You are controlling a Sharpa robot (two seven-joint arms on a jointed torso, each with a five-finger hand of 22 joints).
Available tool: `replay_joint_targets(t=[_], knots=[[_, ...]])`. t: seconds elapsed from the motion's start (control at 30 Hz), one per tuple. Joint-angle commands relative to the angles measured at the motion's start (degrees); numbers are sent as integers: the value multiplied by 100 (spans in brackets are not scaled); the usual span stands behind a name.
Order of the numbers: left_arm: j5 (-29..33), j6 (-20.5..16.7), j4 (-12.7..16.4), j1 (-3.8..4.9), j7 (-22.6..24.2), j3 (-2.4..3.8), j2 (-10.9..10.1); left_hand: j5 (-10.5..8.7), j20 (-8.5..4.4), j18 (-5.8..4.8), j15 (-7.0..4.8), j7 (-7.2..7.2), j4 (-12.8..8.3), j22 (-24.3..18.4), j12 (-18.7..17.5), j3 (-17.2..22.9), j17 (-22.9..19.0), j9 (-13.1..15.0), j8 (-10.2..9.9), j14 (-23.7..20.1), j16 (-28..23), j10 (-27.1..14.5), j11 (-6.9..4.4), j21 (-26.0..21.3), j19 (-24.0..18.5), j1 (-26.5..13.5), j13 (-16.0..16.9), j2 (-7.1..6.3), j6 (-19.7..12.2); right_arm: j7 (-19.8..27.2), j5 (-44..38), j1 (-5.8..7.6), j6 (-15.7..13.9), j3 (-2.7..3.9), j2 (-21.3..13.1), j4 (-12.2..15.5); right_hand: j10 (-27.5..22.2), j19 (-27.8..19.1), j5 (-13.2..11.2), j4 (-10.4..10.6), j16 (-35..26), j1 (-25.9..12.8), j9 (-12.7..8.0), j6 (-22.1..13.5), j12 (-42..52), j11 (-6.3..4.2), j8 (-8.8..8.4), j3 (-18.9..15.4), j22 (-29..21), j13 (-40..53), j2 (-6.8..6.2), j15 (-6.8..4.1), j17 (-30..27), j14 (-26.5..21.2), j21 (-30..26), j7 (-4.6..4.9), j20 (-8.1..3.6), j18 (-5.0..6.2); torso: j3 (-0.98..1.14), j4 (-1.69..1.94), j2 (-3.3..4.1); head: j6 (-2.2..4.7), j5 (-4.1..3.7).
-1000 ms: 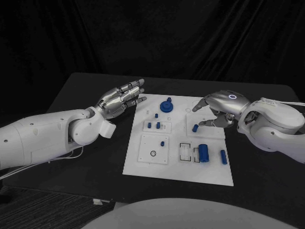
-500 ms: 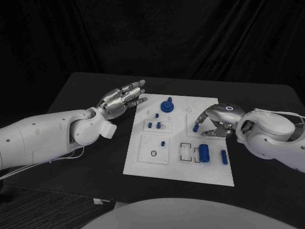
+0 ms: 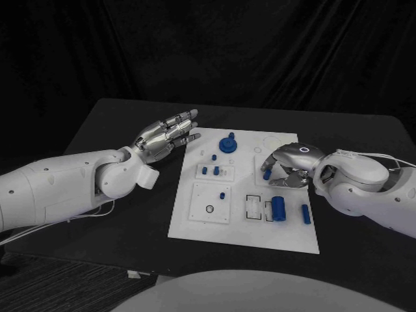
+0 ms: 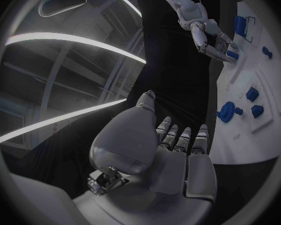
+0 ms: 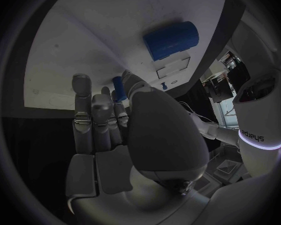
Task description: Assemble the parts on the task board
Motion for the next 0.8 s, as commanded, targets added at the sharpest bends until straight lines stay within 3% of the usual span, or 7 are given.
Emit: replay_joint_targets(t=[0.03,0.13,0.43,0.67,0.8], knots=[[32,80,6,-11,66,6,10,34,9,56,32,32,-31,12,22,5,7,6,36,20,39,-10,-13,27,28,21,7,26,9,97,-4,-24,-158,2,30,-41,118,54,27,-38,38,6,-6,46,-28,1,-14,27,328,-2,50,22,14,16,47,39,11,-58,-4,5,0,0,2],[32,88,4,-14,59,6,9,35,12,56,33,39,-34,13,27,8,7,7,40,21,41,-9,-11,27,30,24,8,31,19,125,-4,-33,-216,2,55,-60,283,73,82,-47,67,-25,16,208,-47,-17,58,102,336,-2,91,7,25,30,80,63,6,-58,-6,3,1,0,1],[32,106,-8,-23,40,6,17,39,25,56,37,84,-44,12,39,21,8,14,65,22,46,-8,8,28,34,32,10,56,67,242,-4,-42,-558,3,82,-75,974,133,114,-191,140,82,208,831,-114,-183,346,519,373,4,247,-122,63,81,258,-76,-104,-70,-4,3,1,0,15],[32,98,-5,-31,25,6,6,41,28,56,38,94,-47,14,48,27,9,17,75,23,50,-5,17,29,36,35,11,69,84,353,-4,-42,-1210,3,35,-18,1412,248,65,-419,254,193,415,1195,-153,-319,553,656,436,19,356,-238,191,200,612,-176,-209,-112,-6,1,-1,0,47],[32,90,-4,-34,12,6,4,43,29,56,38,100,-50,13,53,33,9,18,81,23,51,-4,22,29,37,39,12,79,95,365,-4,-24,-1397,4,-31,82,1493,269,42,-493,252,223,469,1237,-191,-342,580,683,445,16,369,-261,186,219,677,-187,-236,-121,-6,4,-1,0,64]])
